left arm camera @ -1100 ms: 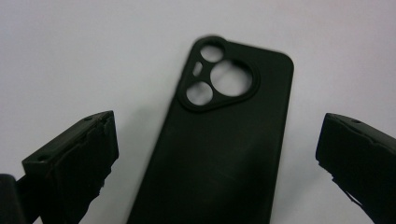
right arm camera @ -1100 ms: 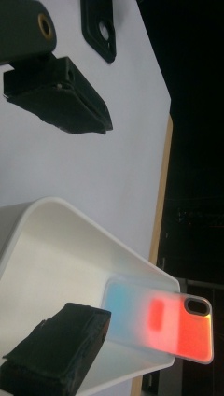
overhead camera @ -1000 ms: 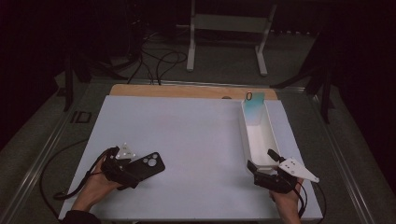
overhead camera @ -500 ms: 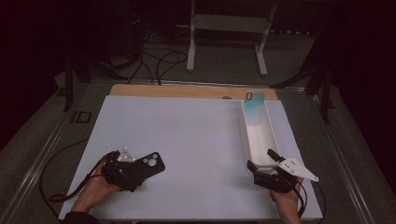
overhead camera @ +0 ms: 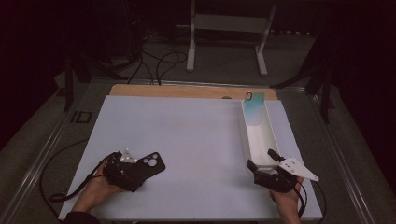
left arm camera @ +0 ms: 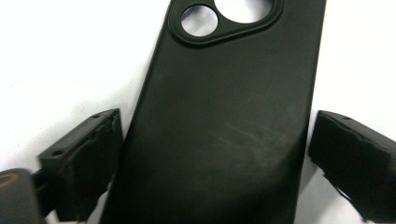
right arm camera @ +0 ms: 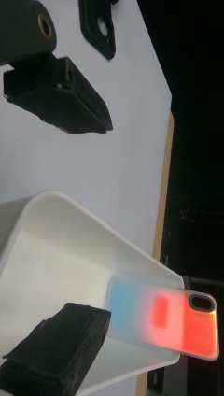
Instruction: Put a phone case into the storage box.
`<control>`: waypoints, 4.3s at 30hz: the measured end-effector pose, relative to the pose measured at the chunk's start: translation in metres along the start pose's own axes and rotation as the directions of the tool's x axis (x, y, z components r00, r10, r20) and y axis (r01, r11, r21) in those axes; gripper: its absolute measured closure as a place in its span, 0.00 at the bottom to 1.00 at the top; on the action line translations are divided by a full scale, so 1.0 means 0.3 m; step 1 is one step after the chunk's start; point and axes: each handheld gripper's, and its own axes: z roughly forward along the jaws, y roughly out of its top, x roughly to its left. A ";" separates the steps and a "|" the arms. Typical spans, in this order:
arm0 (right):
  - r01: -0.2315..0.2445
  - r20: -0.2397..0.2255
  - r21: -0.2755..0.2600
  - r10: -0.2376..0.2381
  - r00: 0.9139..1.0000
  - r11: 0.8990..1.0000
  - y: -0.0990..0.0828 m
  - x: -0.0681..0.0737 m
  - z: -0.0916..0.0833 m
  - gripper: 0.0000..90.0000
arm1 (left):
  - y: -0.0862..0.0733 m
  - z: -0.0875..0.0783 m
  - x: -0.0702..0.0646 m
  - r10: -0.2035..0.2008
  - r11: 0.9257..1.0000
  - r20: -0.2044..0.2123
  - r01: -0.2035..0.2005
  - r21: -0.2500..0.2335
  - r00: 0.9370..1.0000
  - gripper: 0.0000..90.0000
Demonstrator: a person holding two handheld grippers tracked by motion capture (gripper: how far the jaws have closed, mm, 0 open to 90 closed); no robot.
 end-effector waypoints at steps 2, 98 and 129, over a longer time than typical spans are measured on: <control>0.000 0.001 0.000 0.000 1.000 1.000 0.000 0.000 0.000 0.10 | 0.005 -0.002 -0.004 0.003 1.000 -0.001 -0.003 0.012 1.000 0.08; -0.036 -0.364 0.214 0.113 0.925 0.976 0.241 0.277 0.275 0.13 | 0.274 -0.134 -0.256 0.035 0.908 0.069 -0.003 -0.418 0.997 0.17; -0.046 -0.531 0.339 0.231 0.815 0.940 0.236 0.420 0.351 0.90 | 0.295 -0.100 -0.331 0.103 0.889 0.076 -0.058 -0.455 0.992 0.17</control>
